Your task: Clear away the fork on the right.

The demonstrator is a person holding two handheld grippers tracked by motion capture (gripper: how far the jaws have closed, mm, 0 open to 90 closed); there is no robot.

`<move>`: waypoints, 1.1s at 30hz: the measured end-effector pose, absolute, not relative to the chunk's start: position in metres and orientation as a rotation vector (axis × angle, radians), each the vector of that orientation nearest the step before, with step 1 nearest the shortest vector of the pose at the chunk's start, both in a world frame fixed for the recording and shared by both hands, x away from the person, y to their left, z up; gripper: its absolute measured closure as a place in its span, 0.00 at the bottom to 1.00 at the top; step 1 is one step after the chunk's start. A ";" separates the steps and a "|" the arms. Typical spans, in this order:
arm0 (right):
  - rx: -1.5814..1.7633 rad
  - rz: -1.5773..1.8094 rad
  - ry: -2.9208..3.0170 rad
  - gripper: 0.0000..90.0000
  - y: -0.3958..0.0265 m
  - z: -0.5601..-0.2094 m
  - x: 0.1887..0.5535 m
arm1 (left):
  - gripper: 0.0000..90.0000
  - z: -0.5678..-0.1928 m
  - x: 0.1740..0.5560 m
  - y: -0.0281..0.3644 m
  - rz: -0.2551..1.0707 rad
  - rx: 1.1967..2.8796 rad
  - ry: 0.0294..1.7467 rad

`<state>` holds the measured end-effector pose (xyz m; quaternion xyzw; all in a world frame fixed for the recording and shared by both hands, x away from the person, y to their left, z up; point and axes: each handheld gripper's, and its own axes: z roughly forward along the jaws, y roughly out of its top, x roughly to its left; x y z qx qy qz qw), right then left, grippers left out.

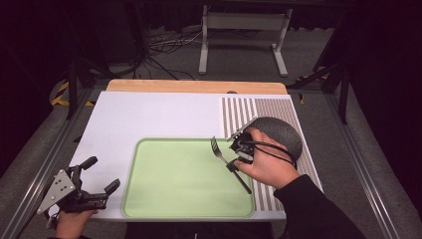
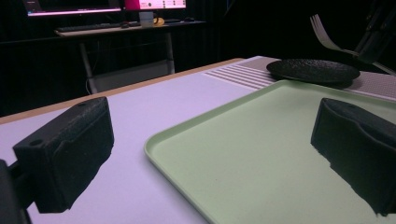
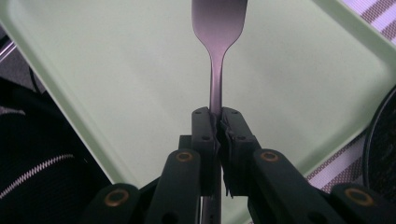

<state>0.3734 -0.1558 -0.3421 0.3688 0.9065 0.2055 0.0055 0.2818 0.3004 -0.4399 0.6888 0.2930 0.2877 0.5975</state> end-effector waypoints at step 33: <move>1.644 0.499 2.643 0.94 -0.151 -0.375 0.386 | 0.00 -0.440 0.282 0.300 0.663 1.596 0.680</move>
